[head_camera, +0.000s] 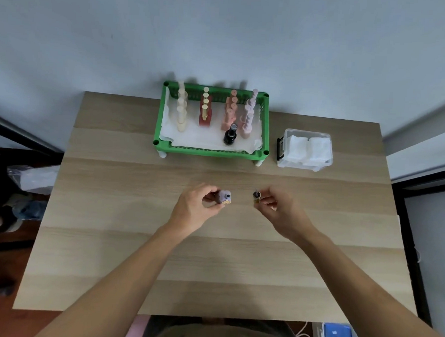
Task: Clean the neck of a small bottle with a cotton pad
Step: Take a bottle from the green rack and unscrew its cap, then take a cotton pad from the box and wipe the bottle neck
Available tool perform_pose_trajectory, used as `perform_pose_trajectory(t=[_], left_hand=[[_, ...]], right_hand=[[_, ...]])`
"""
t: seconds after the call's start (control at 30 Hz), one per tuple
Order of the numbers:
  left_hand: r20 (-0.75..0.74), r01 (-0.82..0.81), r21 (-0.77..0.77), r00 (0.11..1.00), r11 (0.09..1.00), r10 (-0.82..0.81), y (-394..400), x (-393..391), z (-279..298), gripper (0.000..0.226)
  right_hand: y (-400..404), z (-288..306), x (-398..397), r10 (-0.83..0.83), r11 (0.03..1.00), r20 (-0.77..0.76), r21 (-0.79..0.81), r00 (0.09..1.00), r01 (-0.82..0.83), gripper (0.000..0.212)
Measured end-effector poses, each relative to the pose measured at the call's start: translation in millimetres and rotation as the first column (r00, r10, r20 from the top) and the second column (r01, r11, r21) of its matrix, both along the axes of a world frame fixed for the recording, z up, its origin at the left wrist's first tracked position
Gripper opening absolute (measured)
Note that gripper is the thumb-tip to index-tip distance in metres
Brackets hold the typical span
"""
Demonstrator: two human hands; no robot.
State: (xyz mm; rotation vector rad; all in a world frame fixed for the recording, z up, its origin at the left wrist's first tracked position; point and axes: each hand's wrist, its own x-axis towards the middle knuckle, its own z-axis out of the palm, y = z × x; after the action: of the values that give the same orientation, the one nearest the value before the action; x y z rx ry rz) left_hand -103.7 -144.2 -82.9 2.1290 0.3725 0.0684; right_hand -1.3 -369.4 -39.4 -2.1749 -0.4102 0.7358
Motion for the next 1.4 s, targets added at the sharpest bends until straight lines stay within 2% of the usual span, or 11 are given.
perform_pose_trajectory(t=[0.33, 0.57, 0.73, 0.93, 1.4], left_hand=[[-0.145, -0.038, -0.086, 0.989, 0.996, 0.026, -4.3, 5.2, -24.9, 0.029], [-0.136, -0.015, -0.054, 0.991, 0.998, 0.007, -7.9, 7.6, -31.8, 0.028], [-0.107, -0.001, -0.037, 0.994, 0.999, -0.003, -11.6, 6.1, -35.0, 0.024], [-0.094, 0.005, -0.038, 0.995, 0.999, -0.009, -10.9, 6.3, -40.7, 0.027], [-0.108, -0.025, -0.08, 0.994, 0.996, 0.017, -12.0, 4.9, -53.2, 0.028]], right_hand=[[-2.1, -48.7, -0.5, -0.133, 0.989, -0.038, 0.054, 0.99, 0.135, 0.014], [2.4, -67.3, 1.2, -0.154, 0.988, -0.013, 0.033, 0.988, 0.154, 0.013], [2.5, -72.3, -1.9, -0.138, 0.99, 0.019, 0.013, 0.99, 0.138, 0.021], [-1.2, -83.4, -5.4, -0.155, 0.988, 0.027, 0.016, 0.988, 0.155, 0.012], [-2.5, -82.1, -7.1, -0.131, 0.991, 0.053, 0.005, 0.99, 0.131, 0.01]])
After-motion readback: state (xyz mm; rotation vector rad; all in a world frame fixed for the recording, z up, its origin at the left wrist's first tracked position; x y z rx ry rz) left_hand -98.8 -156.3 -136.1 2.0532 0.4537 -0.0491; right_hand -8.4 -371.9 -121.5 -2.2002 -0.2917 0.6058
